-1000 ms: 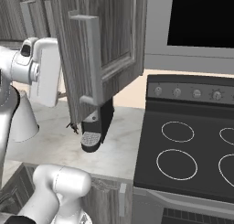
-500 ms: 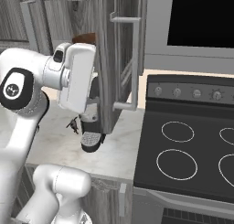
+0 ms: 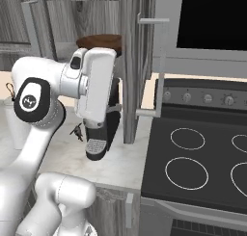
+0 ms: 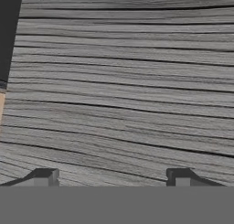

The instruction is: Retrieve the bowl from the cabinet, then place the raw meat into the bowl to avoid contamination.

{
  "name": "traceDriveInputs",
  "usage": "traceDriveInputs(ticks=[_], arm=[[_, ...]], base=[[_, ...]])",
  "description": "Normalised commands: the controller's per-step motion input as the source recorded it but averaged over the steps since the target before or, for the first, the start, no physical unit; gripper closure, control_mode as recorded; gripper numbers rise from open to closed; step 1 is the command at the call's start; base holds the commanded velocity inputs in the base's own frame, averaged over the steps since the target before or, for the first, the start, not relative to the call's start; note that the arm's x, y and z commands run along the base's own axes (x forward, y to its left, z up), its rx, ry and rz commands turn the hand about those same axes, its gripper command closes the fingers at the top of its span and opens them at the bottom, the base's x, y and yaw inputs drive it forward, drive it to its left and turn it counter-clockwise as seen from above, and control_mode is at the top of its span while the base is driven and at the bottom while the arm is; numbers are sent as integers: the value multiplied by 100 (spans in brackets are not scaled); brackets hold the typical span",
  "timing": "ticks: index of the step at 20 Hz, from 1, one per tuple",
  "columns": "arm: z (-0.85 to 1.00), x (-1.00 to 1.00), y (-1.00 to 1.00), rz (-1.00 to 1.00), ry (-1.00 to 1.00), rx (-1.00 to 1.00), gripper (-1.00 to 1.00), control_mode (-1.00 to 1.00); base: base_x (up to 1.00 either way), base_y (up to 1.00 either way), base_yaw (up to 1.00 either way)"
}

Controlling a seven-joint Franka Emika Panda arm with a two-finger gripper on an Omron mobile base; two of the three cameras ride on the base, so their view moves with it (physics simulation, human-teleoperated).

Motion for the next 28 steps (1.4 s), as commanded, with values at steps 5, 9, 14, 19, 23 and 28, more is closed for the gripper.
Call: traceDriveInputs(ticks=[5, 9, 14, 19, 23, 28], arm=[[-16, 0, -54, 3, 1, 0, -100, -100], [-21, 3, -56, 6, 1, 0, -100, -100], [-26, 9, -60, 9, 3, 0, -100, -100], [-6, 1, -20, 5, 0, 0, -100, -100], [-4, -7, 0, 3, 0, 2, -100, -100], [-7, -13, 0, 9, 0, 0, -100, -100]], base=[[0, 0, 0], [0, 0, 0], [0, 0, 0], [0, 0, 0], [0, 0, 0], [0, 0, 0]])
